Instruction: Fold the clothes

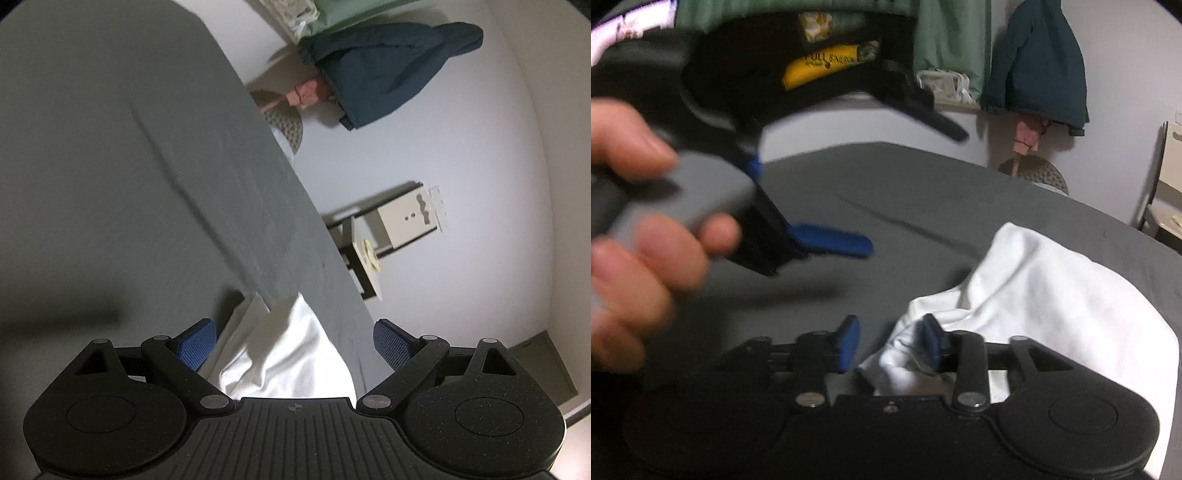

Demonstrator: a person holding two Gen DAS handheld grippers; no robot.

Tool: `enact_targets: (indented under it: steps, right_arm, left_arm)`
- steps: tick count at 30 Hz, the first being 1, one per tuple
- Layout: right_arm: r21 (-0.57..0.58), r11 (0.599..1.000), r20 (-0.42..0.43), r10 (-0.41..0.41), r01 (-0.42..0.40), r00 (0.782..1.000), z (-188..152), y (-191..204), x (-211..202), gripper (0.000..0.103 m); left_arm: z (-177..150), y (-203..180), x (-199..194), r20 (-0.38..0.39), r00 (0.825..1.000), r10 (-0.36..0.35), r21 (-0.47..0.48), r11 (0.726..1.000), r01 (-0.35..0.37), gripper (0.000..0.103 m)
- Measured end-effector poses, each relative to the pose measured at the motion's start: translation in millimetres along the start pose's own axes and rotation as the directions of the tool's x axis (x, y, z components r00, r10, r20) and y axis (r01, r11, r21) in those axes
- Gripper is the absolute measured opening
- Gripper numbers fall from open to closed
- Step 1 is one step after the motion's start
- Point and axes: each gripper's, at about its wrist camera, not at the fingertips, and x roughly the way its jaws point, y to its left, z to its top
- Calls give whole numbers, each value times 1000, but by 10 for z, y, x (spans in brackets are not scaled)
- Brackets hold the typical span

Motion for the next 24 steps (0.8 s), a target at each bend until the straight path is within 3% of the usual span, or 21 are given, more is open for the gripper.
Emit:
enact_targets:
  steps: [4,8,10,12,14,16,19,21,24]
  right_arm:
    - [-59,997,24,-42,44,999,-109,-14,-267,56]
    - [-111,993,-19,-30,28,999,-201,-34,-223,56]
    - [-137,990,-41,-26,20,999,-231,-24,-160,50]
    - [-141,990,-52,-13,6,999,-245,-19,-117,38]
    - [-144,990,-53,-2,-5,999,-259,-9,-126,36]
    - [-153,988,-53,6,-14,999,-275,4,-140,36]
    - [-201,980,-47,-2,-8,999,-305,50,-209,36]
    - [-176,984,-35,5,-11,999,-275,40,-240,39]
    - [-136,991,-20,15,-17,1000,-225,19,-281,43]
  left_arm:
    - [-31,0,52,-30,999,-19,0,1000,19,92]
    - [-72,-68,167,-63,997,-33,19,999,34,92]
    - [-50,-135,248,-100,994,-53,43,997,57,92]
    - [33,-274,385,-180,982,-65,143,985,92,92]
    - [107,-395,517,-260,962,-78,267,952,150,93]
    - [155,-434,631,-283,955,-90,330,926,185,92]
    - [183,-262,768,-301,941,-156,184,958,218,92]
    - [171,-148,831,-331,921,-207,92,964,250,92]
    - [183,-161,861,-299,946,-127,169,968,184,92]
